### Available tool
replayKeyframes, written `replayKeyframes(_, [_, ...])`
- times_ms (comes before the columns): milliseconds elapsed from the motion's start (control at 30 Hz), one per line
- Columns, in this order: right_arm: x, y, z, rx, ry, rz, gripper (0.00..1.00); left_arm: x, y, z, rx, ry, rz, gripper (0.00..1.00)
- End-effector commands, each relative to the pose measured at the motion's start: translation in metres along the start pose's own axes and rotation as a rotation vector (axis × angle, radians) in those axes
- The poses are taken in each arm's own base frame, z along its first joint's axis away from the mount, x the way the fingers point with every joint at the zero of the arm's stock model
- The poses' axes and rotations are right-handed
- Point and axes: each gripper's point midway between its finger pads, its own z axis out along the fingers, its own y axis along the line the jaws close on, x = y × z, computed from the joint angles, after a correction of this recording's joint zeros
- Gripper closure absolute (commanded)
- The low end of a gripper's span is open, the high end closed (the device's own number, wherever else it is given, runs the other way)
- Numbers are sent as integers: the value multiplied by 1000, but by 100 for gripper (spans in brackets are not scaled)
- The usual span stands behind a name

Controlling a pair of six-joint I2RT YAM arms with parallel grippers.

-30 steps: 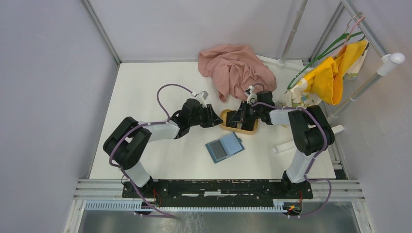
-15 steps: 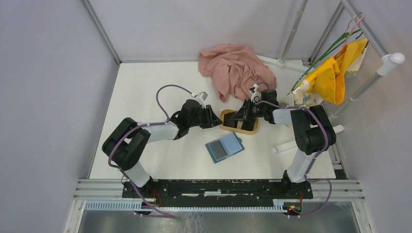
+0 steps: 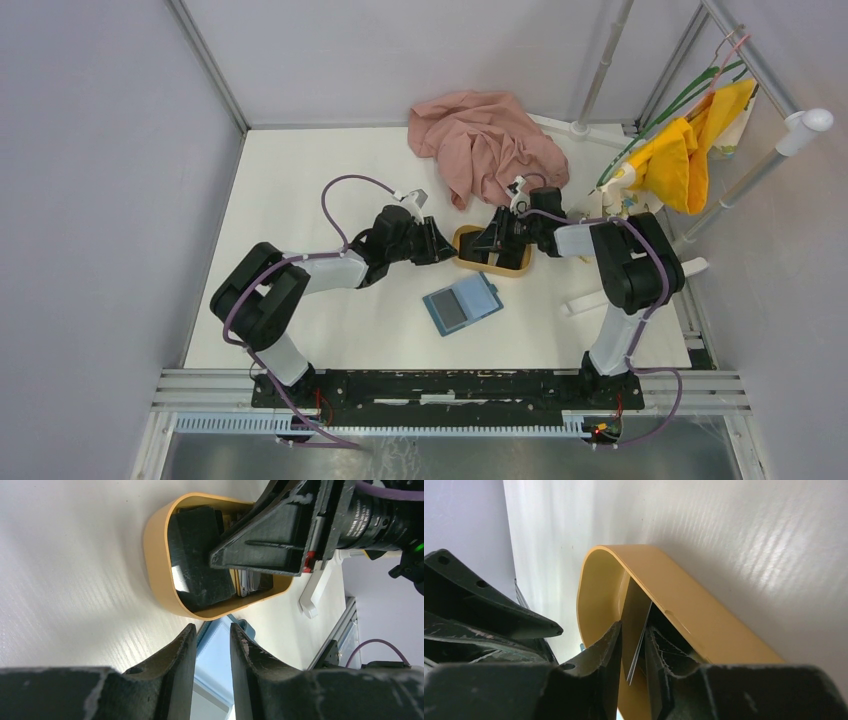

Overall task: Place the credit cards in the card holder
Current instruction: Pick up the credit card from the storage box.

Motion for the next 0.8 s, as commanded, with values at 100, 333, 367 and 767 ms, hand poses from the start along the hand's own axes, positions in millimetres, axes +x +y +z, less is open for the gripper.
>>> replayKeyframes(100, [-7, -4, 19, 80, -20, -43, 71, -10, -19, -7, 52, -42, 21, 62])
replayKeyframes(333, [-12, 13, 14, 11, -8, -60, 95, -8, -21, -9, 52, -42, 20, 62])
replayKeyframes(367, [-15, 16, 11, 3, -15, -65, 97, -8, -22, -10, 52, -44, 20, 62])
replayKeyframes(767, [-17, 29, -4, -64, -7, -75, 82, -8, -21, -17, 43, -49, 27, 62])
